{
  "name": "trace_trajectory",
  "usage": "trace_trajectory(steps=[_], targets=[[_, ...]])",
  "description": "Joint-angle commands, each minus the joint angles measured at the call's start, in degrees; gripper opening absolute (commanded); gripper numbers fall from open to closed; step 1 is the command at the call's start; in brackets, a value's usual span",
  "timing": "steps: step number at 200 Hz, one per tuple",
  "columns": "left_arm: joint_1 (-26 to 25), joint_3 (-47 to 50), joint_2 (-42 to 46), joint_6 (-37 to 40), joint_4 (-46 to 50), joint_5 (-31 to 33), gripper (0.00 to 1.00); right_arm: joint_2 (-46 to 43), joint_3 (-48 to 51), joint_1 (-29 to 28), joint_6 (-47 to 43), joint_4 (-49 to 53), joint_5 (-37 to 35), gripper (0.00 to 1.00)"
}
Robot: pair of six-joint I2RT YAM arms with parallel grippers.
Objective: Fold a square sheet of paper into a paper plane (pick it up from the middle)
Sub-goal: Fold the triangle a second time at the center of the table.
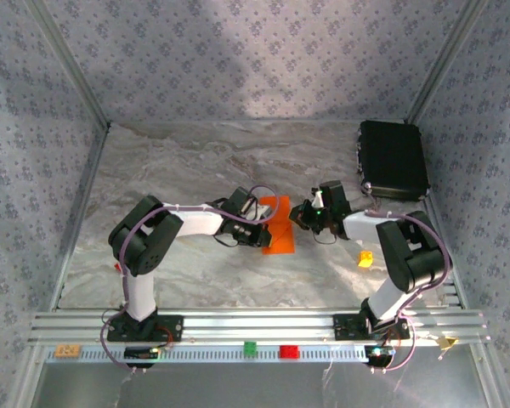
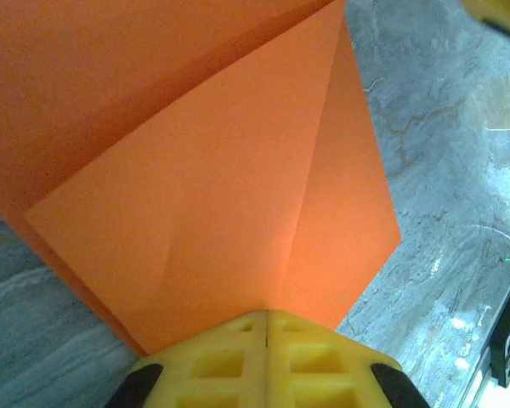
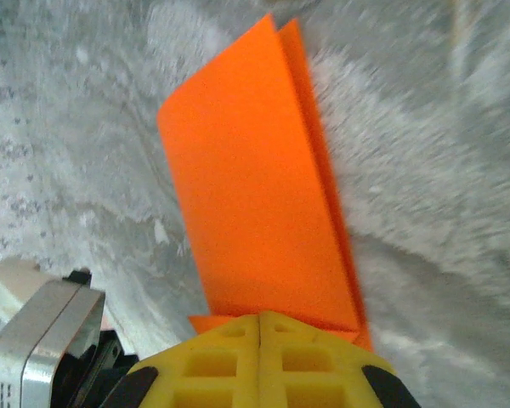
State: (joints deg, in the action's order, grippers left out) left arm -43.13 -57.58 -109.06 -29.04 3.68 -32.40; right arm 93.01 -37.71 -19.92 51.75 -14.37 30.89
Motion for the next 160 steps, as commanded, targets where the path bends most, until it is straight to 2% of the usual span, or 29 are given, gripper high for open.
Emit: trace_trajectory(steps=[1,50,105,160], targets=[[0.1,2.0,-0.8,0.9,5.5,2.8,0.00,2.1,-1.3,-2.2,-1.1,0.7,2.3,0.02],[0.2,1.5,-0.1,0.7,5.7,2.4,0.00,5.4,0.2,-1.0,-2.0,3.5,-0.9,0.00],[-0.1,-4.1,2.3,-0.1,6.9,-1.1,0.03,6.4,1.0,-0.7,-1.8,2.9,-0.5,0.00],[-0.3,-11.7,-2.8,1.6,10.2,-3.1,0.04,7.3,0.8,-0.9,-1.5,2.2,-0.2,0.00]])
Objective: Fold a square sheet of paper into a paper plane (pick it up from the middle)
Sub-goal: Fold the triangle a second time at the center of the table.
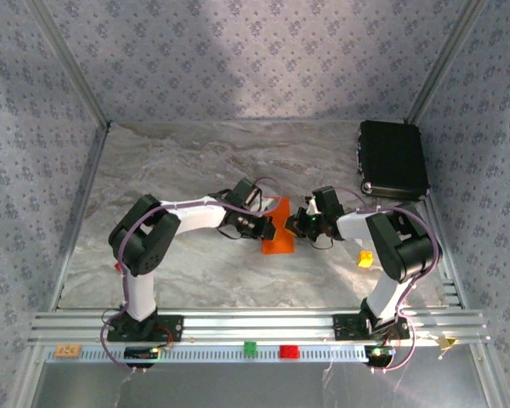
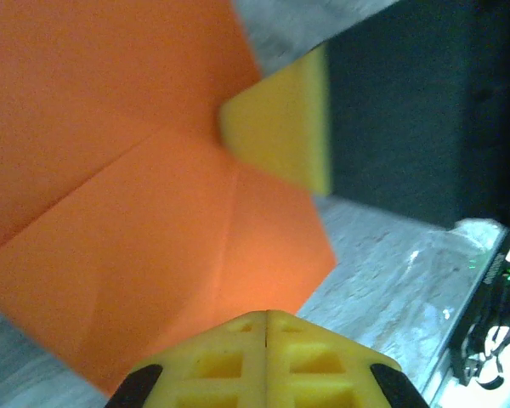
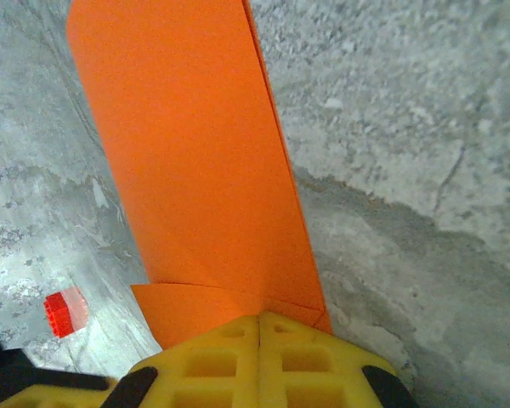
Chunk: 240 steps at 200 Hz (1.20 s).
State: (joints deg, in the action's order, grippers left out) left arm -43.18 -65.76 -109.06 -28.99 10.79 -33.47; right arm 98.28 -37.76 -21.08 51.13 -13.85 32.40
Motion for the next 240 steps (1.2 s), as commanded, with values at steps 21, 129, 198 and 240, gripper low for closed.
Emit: trace_trajectory(steps=[21,129,198,240], targets=[[-0.5,-5.1,-5.4,1.5,3.1,-3.0,0.04,2.1,0.9,0.2,-0.7,1.5,-1.7,0.00],[-1.2,-0.3,-7.7,1.4,0.9,0.4,0.04,0.0,0.5,0.5,-0.7,0.0,-0.2,0.00],[-1.1,-0.5,-7.4,1.6,0.4,0.3,0.04,-2.3,-1.5,-1.3,-1.9,1.0,2.6,0.00],[-1.0,-0.5,-7.2,1.6,0.0,0.0,0.04,0.8,-0.9,-2.5,-2.0,1.3,2.6,0.00]])
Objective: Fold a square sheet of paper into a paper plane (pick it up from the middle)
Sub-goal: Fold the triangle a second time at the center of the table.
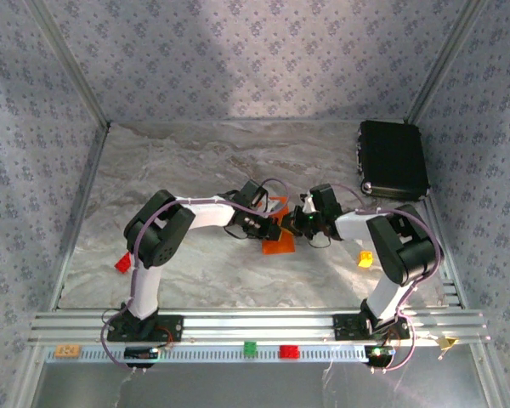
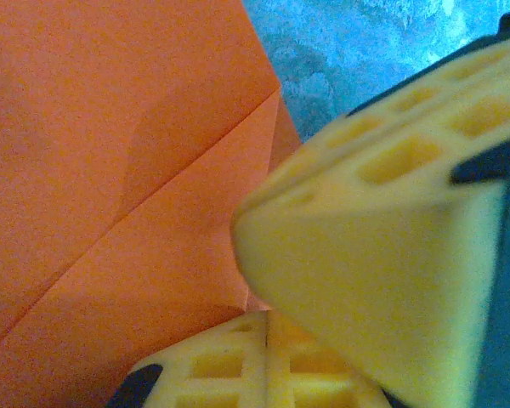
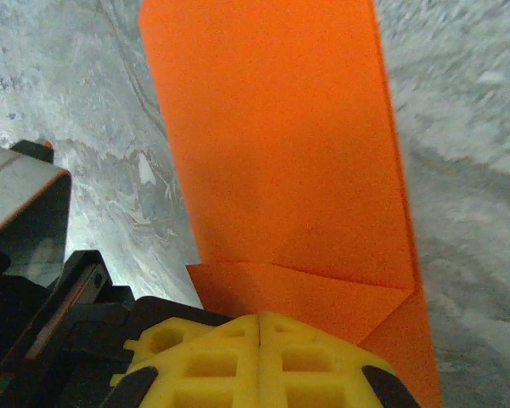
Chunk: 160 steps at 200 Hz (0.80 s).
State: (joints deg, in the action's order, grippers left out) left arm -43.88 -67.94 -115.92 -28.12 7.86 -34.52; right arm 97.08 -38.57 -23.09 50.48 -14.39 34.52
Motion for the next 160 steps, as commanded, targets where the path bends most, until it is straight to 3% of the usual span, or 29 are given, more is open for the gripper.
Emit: trace_trajectory(steps=[1,34,160], targets=[[-0.4,1.7,-0.3,0.7,3.0,1.1,0.04,2.1,-0.1,-0.5,-1.3,2.4,0.3,0.00],[-0.4,2.2,1.2,1.2,3.8,0.4,0.05,3.8,0.9,1.3,-2.0,5.3,-3.6,0.00],[-0.5,9.3,7.2,3.1,6.0,1.3,0.08,3.8,0.6,1.9,-1.7,4.9,-3.5,0.00]])
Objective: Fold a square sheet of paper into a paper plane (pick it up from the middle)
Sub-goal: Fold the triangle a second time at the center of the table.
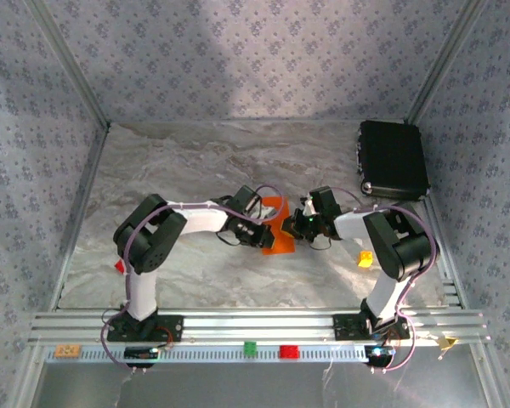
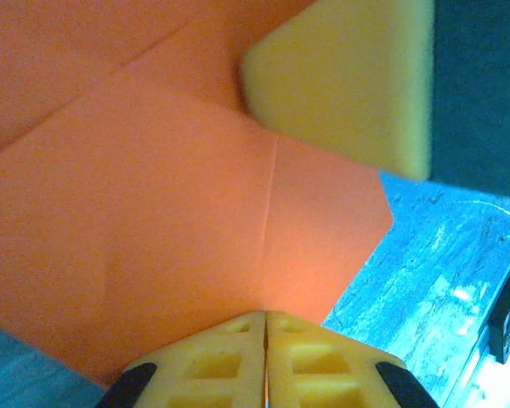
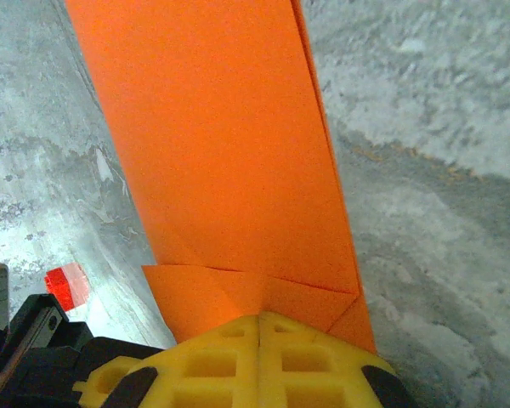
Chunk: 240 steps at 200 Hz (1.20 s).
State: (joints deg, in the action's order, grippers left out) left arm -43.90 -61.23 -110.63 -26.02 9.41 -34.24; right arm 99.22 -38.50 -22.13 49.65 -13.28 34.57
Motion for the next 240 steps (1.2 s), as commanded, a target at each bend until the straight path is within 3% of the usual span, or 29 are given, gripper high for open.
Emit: trace_trajectory(steps=[1,90,168,240], targets=[[-0.4,2.7,2.0,1.0,4.5,1.1,0.08,1.6,0.6,0.9,-0.9,3.7,-3.5,0.00],[-1.1,2.4,6.9,1.4,3.0,2.3,0.12,1.5,0.0,0.3,-0.6,3.6,-3.5,0.00],[-1.0,3.4,1.8,0.8,5.0,3.3,0.08,1.8,-0.1,0.2,-0.7,3.4,-3.3,0.00],[-1.2,4.8,8.5,-0.4,2.4,2.2,0.09,0.4,-1.3,-0.3,-1.1,1.0,-2.3,0.00]])
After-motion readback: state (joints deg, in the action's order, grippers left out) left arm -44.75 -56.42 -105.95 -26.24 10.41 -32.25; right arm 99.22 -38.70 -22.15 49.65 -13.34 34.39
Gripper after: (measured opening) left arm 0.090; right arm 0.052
